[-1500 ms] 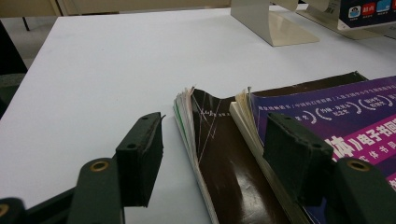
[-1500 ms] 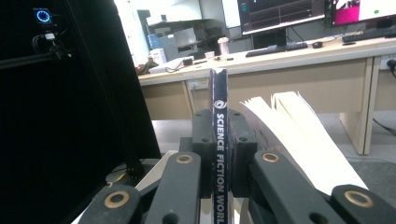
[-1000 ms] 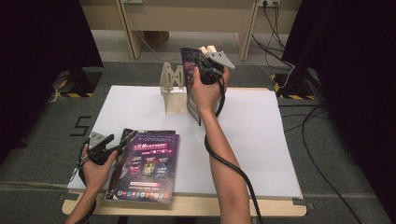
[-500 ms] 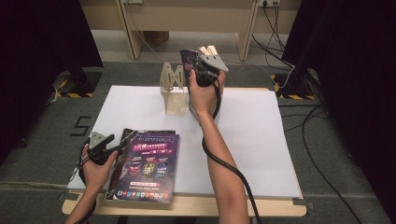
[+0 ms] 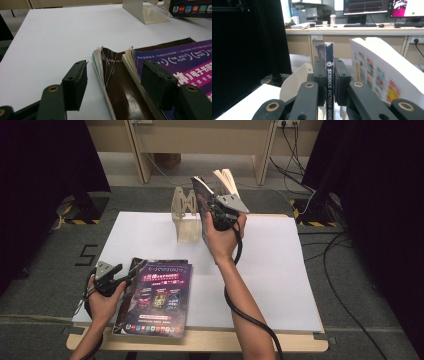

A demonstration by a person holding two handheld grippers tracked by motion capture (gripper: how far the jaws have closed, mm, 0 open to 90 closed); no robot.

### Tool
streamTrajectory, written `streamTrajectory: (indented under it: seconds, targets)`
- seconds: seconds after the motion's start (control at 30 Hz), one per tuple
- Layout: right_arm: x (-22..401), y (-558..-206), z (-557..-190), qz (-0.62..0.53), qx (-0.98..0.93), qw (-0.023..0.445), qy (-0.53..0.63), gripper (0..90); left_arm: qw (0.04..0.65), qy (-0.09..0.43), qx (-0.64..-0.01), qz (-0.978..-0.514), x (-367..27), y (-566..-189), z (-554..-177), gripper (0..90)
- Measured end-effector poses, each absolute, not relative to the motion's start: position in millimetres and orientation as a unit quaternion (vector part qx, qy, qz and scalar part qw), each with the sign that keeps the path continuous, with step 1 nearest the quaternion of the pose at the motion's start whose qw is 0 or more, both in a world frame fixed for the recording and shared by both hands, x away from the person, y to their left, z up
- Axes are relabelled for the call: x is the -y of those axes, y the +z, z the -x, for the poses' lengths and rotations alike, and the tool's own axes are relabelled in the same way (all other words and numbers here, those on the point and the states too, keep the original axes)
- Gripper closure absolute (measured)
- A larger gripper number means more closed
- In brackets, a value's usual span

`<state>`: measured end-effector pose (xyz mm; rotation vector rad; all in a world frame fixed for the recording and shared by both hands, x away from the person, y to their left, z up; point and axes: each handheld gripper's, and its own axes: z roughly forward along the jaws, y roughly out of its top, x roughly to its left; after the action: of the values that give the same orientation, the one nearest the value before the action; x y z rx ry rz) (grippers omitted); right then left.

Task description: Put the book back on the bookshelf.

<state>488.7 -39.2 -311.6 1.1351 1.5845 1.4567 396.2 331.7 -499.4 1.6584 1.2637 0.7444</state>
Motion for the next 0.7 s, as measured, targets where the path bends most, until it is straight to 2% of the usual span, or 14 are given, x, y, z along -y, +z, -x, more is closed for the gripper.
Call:
streamTrajectory:
  seconds: [0.4,0.7]
  targets:
    - [61.5,-319.9,-457.5,-0.449,-0.626,0.325,0.548,82.7,0.446,0.302,-0.511,-0.67,-331.5,-499.4,-396.2,37.2]
    - [68.6,-320.9,-452.8,-0.471,-0.629,0.315,0.533,79.0,0.447,0.303,-0.511,-0.67,-331.2,-499.6,-396.4,37.2]
